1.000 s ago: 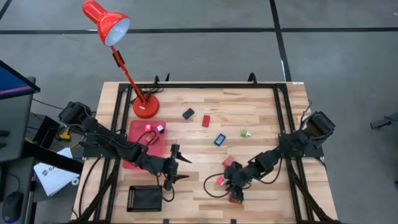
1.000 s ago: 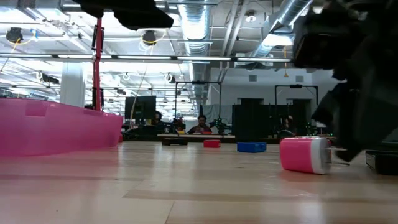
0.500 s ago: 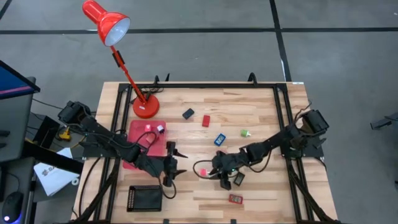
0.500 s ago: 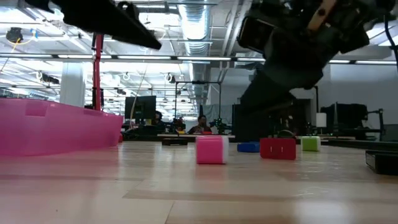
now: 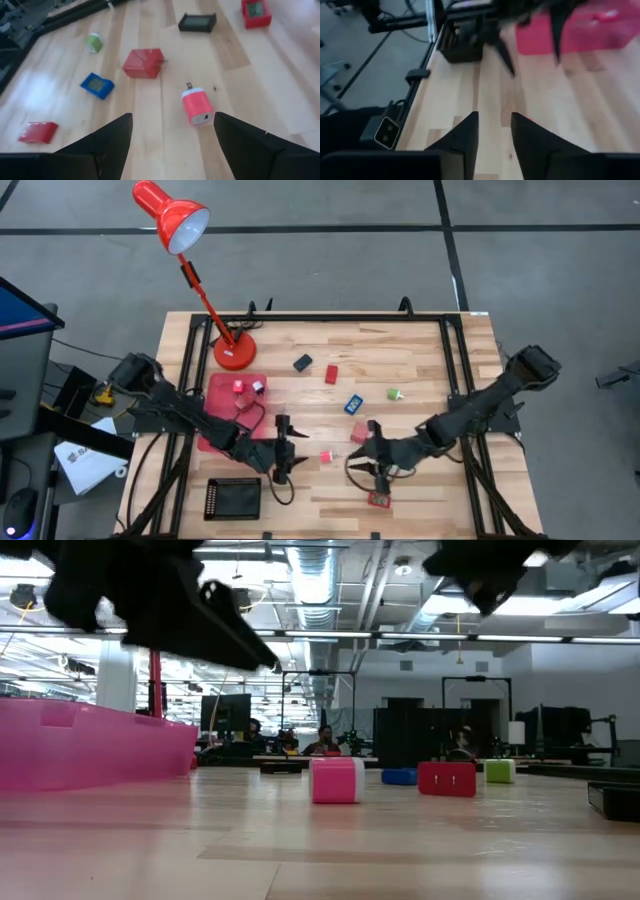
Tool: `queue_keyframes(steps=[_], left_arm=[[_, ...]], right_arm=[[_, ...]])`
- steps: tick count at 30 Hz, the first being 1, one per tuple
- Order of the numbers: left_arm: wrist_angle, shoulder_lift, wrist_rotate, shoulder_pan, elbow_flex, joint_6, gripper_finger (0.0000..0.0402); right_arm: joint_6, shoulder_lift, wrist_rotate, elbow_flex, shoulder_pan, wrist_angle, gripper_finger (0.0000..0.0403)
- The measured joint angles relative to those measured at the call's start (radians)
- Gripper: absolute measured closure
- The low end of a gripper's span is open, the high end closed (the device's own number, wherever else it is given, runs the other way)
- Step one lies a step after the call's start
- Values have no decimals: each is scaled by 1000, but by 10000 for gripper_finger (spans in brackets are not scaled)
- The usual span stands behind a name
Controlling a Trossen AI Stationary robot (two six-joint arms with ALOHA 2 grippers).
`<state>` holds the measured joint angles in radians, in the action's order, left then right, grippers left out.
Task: Pick & Place Office items
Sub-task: Put the pink charger adapter into the red bin
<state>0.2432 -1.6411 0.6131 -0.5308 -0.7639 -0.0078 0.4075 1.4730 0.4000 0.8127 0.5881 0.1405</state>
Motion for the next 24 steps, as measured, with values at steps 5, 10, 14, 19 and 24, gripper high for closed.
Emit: queue_keyframes(steps=[5, 10, 14, 19, 24], left_arm=[[167, -109, 0, -4, 0, 2, 124], [276, -159, -19, 12, 0, -64, 124], [276, -183, -107, 47, 0, -158, 124], [321, -219, -175, 78, -13, -175, 124], [315, -275, -205, 93, -62, -144, 124]], right_arm=[[30, -53, 132, 0, 64, -66, 233], [63, -68, 161, 0, 80, -112, 178], [71, -61, 163, 0, 82, -130, 168], [64, -61, 163, 0, 88, -134, 174], [65, -61, 165, 0, 100, -134, 179]])
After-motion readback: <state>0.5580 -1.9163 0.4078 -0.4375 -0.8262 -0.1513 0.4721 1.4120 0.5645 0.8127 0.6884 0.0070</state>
